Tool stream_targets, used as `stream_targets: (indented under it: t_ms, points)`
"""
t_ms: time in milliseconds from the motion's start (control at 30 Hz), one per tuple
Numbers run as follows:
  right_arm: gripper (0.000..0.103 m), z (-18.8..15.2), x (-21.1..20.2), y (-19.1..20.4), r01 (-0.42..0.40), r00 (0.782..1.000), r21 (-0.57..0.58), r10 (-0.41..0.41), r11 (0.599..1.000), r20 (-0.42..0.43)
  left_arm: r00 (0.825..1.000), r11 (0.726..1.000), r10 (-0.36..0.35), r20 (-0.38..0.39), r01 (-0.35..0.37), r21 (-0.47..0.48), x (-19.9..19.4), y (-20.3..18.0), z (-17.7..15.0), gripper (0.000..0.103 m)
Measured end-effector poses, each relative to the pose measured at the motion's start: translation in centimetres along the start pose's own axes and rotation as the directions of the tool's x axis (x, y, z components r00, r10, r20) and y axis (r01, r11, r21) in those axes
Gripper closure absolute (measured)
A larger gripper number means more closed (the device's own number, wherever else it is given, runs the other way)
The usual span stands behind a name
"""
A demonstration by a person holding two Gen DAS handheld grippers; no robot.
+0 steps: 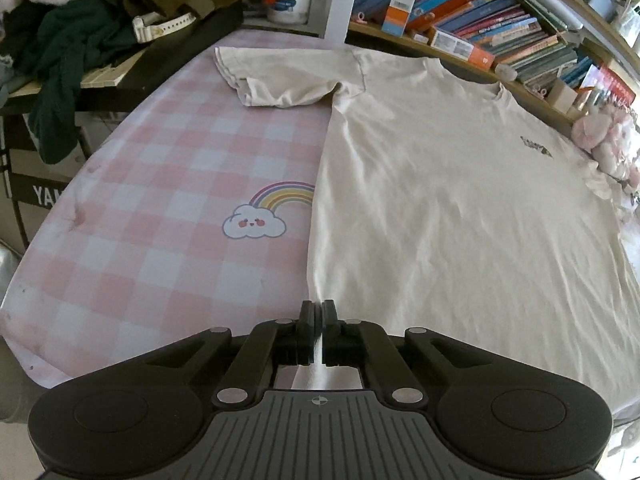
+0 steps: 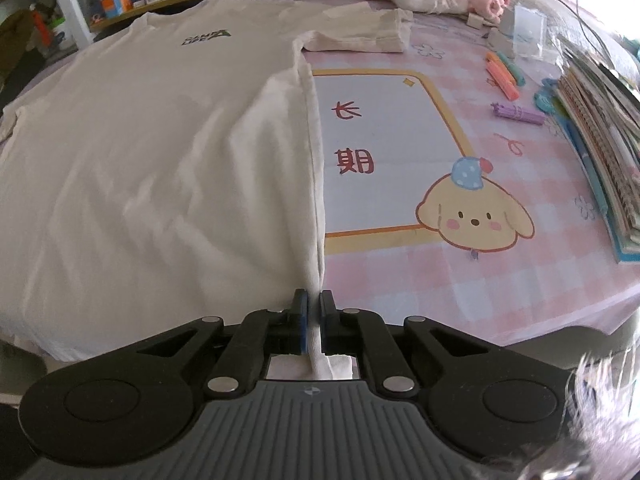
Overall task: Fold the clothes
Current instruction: 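Open both grippers, release the folded side and move over the other sleeve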
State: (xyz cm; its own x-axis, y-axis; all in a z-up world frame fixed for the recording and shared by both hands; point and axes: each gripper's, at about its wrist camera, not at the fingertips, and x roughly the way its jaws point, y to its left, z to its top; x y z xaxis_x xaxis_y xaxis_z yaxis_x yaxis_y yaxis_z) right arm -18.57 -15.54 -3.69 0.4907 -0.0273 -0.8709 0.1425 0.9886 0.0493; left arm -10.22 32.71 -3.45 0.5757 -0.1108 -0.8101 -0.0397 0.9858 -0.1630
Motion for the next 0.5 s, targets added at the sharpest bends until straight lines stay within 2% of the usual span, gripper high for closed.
stream_targets:
  t_ms: [100,167,267,367,500]
  points:
    - [0.094,0.1,0.0,-0.2,-0.003,1.0,0.027,0.003,1.0,-0.003,1.0,1.0,0.023,0.015,-0.023,0.019,-0.3,-0.4,0.3,0.096]
    - [0.088,0.1,-0.2,-0.1,0.008,1.0,0.029,-0.008,1.0,0.007,0.999,0.999,0.029,0.036,-0.03,0.041,-0.7,-0.9,0.6,0.096]
    - [0.078,0.4,-0.9,0.1,0.002,0.999,0.055,-0.004,0.999,0.038,0.997,0.996,0.014,0.071,-0.02,0.087,-1.5,-2.3,1.1,0.091]
    - [0.069,0.9,-1.5,0.6,-0.011,0.997,0.073,0.006,0.997,0.072,0.996,0.993,-0.008,0.091,-0.003,0.121,-2.0,-3.8,1.6,0.081]
    - [0.056,1.8,-2.4,1.6,-0.023,0.993,0.084,0.014,0.996,0.116,0.994,0.989,-0.031,0.104,0.015,0.147,-2.0,-5.6,1.8,0.055]
